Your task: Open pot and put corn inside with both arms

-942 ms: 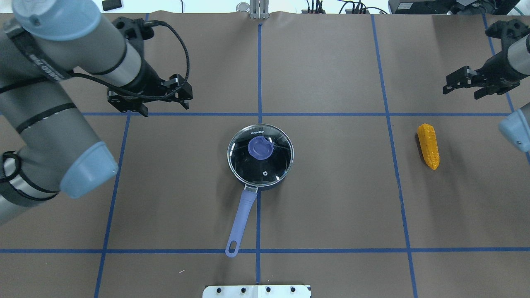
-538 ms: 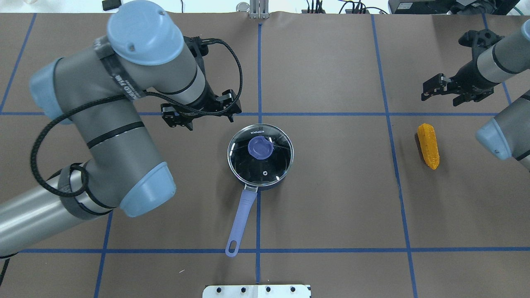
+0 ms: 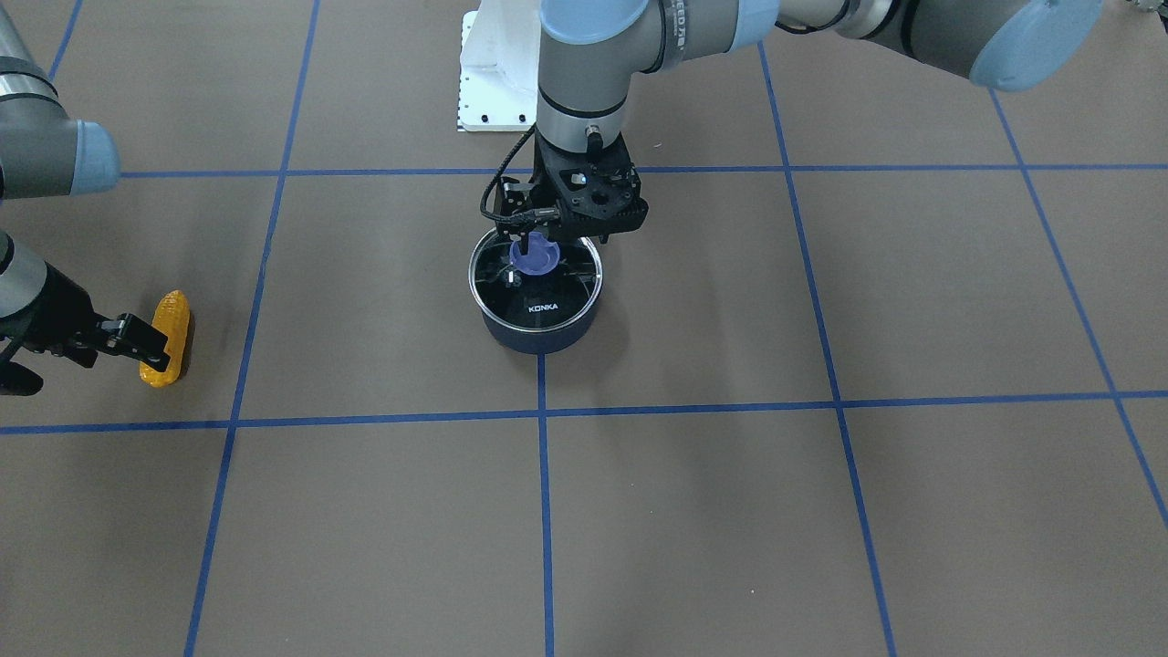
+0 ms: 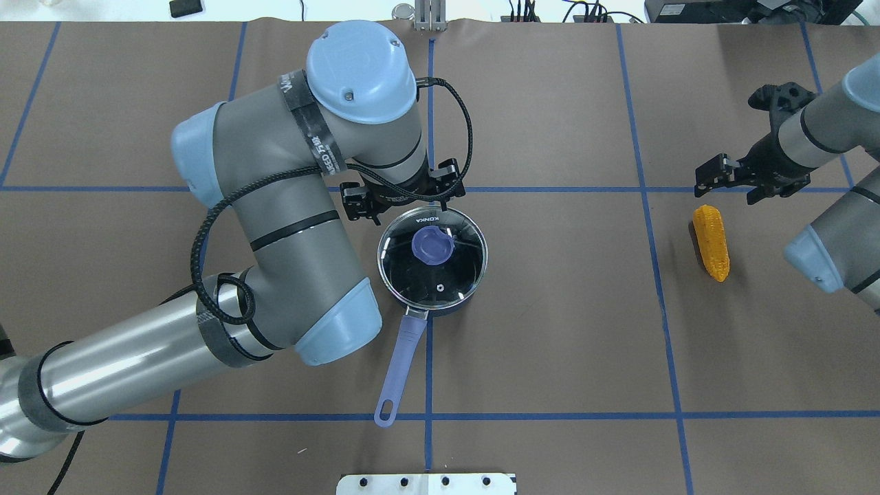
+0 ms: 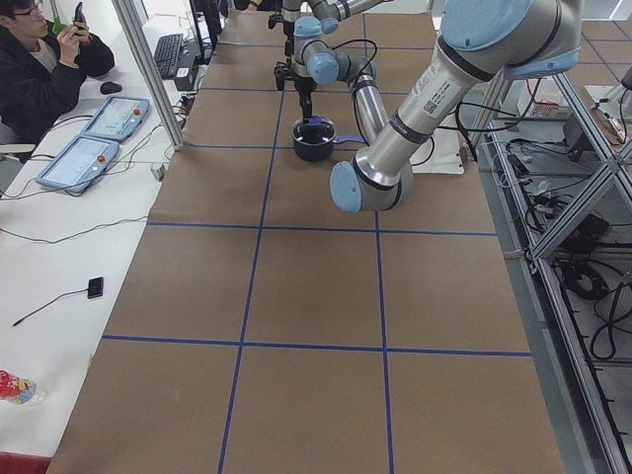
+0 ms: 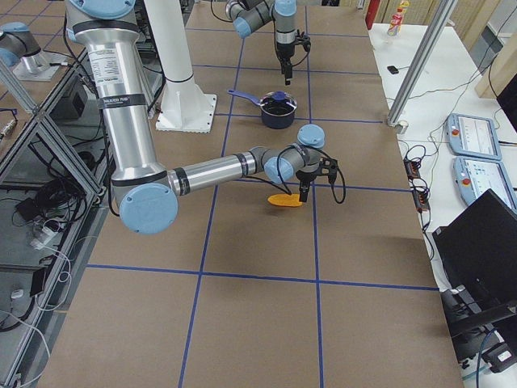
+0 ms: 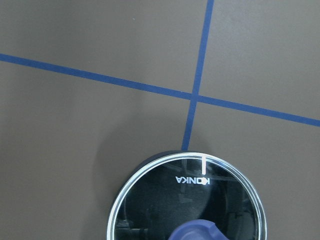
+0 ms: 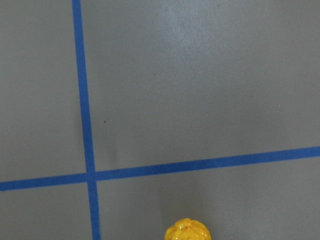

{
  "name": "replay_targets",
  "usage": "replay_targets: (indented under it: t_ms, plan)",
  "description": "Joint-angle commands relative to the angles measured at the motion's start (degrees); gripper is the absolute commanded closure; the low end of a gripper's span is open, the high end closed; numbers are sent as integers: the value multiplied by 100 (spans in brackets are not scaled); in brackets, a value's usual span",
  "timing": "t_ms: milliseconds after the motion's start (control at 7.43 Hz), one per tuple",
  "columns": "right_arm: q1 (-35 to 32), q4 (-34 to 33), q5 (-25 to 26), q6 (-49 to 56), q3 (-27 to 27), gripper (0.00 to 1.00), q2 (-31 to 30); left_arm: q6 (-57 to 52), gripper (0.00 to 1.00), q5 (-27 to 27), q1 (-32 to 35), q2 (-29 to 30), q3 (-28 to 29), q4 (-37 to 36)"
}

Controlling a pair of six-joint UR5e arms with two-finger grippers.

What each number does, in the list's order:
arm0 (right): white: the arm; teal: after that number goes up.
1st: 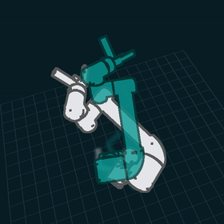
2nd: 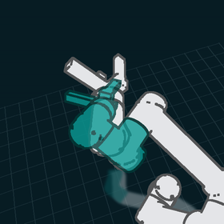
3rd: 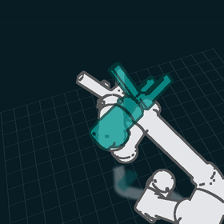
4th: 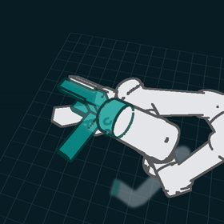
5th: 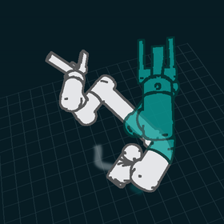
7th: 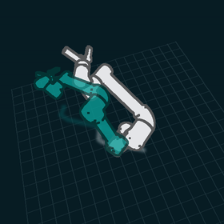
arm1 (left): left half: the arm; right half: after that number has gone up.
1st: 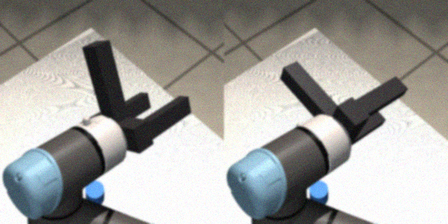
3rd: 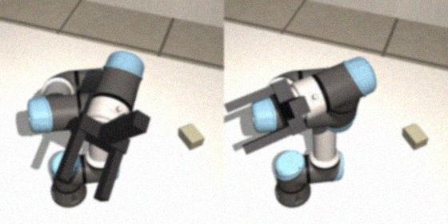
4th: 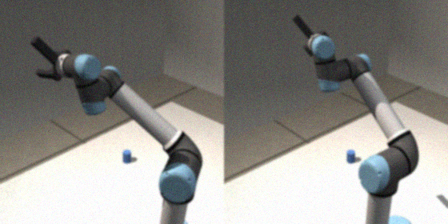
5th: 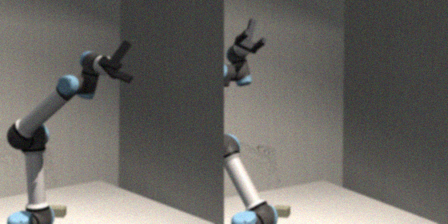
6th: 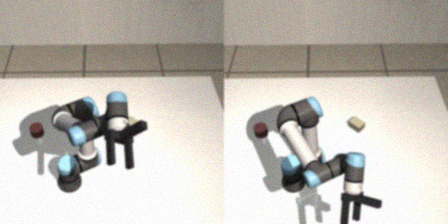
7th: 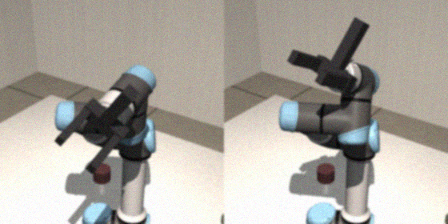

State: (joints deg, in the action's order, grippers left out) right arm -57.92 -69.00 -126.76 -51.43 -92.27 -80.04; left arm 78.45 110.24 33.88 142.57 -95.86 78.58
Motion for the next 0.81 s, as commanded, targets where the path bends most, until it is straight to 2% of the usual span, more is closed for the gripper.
replay_targets:
  t_ms: [0,673]
  plan:
    - [219,9,28,1,-20,0,-91,56,2,-98,-214,69,181,43]
    - [369,0,178,10,-20,0,-152,118,2,-213,-461,122,708,437]
